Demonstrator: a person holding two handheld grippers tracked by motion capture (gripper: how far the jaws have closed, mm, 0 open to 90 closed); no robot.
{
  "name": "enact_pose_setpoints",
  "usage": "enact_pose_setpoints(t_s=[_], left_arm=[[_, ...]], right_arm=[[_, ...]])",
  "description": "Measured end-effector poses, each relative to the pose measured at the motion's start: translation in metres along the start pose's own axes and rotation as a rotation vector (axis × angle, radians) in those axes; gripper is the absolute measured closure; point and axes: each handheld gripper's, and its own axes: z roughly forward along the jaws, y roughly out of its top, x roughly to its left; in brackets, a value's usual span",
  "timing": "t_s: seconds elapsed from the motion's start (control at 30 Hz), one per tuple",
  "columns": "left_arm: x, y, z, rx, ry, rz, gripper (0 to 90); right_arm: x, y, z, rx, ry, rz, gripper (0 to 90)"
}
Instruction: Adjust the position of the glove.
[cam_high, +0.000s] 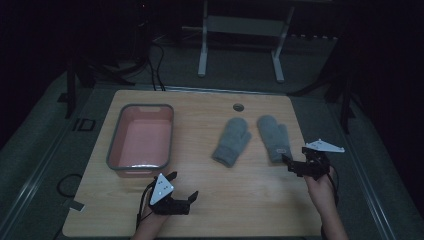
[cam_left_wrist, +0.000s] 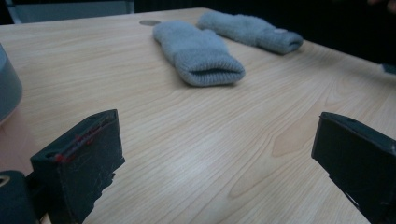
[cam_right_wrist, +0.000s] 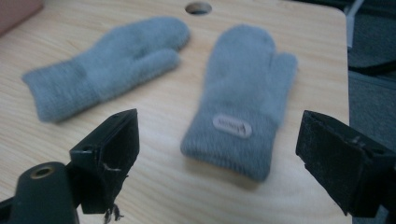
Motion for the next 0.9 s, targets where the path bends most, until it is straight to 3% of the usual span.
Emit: enact_pose_setpoints(t_s=[0.2, 0.33, 0.67, 0.8, 0.9], left_arm=[[0.0, 0.0, 0.0, 0.0, 0.0, 0.005, 2.2], [-0.001, 0.001, -0.001, -0.015, -0.01, -0.007, 2.2], [-0.004, 0.001, 0.0, 0.019, 0.003, 0.042, 2.2], [-0.003, 0.001, 0.0, 0.023, 0.006, 0.038, 2.2], [-0.003, 0.001, 0.0, 0.026, 0.008, 0.032, 2.2]], right_arm=[[0.001, 0.026, -0.001, -0.045, 0.018, -0.026, 13.3], [0.002, 0.041, 0.002, -0.041, 0.021, -0.061, 13.4], [0.008, 0.07, 0.011, -0.082, 0.094, -0.089, 13.5], [0.011, 0.08, 0.016, -0.117, 0.118, -0.151, 15.0], [0.017, 0.086, 0.022, -0.097, 0.128, -0.173, 14.5]])
